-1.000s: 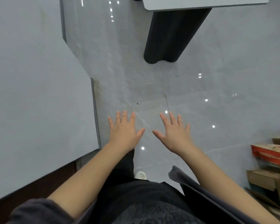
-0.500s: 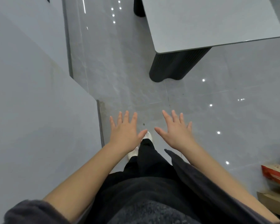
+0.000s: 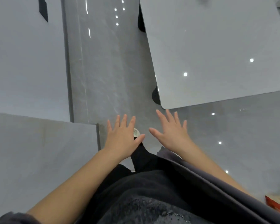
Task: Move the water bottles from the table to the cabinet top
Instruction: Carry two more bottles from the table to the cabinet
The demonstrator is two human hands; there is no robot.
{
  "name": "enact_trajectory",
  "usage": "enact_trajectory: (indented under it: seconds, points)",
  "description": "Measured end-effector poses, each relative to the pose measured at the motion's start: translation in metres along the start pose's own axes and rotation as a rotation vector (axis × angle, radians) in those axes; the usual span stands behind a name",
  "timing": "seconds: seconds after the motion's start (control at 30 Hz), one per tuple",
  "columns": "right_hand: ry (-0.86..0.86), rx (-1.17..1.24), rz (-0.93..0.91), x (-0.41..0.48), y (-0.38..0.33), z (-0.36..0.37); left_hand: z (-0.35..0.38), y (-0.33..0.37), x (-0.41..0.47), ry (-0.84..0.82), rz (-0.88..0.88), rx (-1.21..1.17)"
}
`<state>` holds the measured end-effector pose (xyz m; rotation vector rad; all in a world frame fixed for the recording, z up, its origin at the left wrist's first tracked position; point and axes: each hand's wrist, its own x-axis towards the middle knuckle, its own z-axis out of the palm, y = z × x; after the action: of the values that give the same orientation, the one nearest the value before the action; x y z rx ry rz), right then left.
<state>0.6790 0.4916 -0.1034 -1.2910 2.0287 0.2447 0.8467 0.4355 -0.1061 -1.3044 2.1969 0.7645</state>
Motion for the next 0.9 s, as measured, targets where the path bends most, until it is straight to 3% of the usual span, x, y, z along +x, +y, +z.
enact_trajectory:
  seconds: [0.2,0.5,0.73,0.9]
  points:
    - [-0.009,-0.047,-0.001,0.067,-0.023,-0.058,-0.061,-0.012,0.064,0.007,-0.036,-0.041]
    - [-0.021,0.003,0.136,0.172,-0.062,-0.116,-0.156,-0.057,0.178,-0.004,0.066,0.027]
    - [0.018,0.19,0.308,0.254,-0.116,-0.183,-0.266,-0.104,0.265,-0.049,0.174,0.163]
    - [0.072,0.3,0.396,0.289,-0.126,-0.218,-0.32,-0.1,0.317,-0.042,0.296,0.247]
